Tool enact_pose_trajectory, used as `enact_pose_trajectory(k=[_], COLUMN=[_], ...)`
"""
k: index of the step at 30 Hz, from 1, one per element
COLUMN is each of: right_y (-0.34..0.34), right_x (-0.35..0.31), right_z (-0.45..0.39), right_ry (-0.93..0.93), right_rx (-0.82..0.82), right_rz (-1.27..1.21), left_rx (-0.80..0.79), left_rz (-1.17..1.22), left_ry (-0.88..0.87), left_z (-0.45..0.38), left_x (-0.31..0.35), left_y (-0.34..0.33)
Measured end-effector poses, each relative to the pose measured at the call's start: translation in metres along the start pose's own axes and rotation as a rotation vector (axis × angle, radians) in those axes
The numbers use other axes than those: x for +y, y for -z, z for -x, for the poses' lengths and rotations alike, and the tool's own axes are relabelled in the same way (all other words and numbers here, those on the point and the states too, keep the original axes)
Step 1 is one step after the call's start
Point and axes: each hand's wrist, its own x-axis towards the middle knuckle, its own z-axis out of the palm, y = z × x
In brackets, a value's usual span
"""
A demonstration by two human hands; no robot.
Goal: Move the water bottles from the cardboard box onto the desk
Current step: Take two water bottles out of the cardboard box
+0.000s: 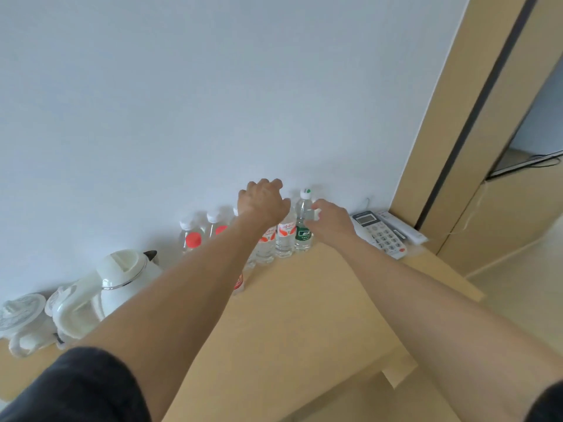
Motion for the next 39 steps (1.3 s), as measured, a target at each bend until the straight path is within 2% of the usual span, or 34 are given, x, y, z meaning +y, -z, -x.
enact_pose_trajectory(k=[7, 13, 16, 19, 23, 31, 39], right_y=[0.092, 0.187, 0.233, 0.273, 0.314, 0.383, 0.431], right_x=[0.098, 0.213, 0.272, 0.323, 0.387, 0.477, 0.552], right_z=[0.032, 0.079, 0.112, 0.152, 0.213, 0.296, 0.289], right_ry=[-0.155, -0.395, -0.483, -0.546, -0.656, -0.893, -1.017], right_rx=[0.063, 0.113, 0.128, 0.159, 0.278, 0.389, 0.384], right_rz=[0.031, 0.138, 0.225, 0.203, 0.169, 0.2, 0.273], left_rx=[-0.091, -0.145, -0.172, -0.21, -0.29, -0.42, -0.474], left_rz=[-0.013, 0.065, 0.07, 0.062, 0.043, 0.125, 0.041], left_ry=[-0.205, -0.399, -0.485, -0.563, -0.667, -0.827, -0.961], left_z=[0.004, 0.036, 0.059, 0.084, 0.123, 0.17, 0.138], left_x=[0.141, 0.293, 0.366, 0.437, 0.526, 0.662, 0.769], left_y=[-0.031, -0.061, -0.074, -0.09, -0.112, -0.136, -0.188])
